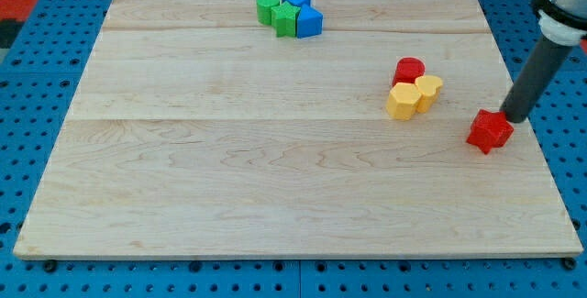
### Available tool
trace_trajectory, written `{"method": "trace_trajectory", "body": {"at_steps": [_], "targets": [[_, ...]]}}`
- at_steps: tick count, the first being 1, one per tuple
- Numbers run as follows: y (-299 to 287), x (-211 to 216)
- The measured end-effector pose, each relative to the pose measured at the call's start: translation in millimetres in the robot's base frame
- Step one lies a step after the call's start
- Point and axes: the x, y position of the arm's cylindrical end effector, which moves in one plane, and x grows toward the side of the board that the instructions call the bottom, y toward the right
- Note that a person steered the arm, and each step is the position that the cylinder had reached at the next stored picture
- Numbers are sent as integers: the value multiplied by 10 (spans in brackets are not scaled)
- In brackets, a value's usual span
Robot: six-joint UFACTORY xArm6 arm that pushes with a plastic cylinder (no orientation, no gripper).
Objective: Slide the red circle closer to the yellow hexagon
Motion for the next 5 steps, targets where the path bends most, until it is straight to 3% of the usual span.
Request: {"method": "trace_trajectory", "body": {"at_steps": [1, 2, 3, 4, 5], "targets": [[-547, 301], [-916, 250], [-463, -51], [-441, -783], [-1245, -1005]]}}
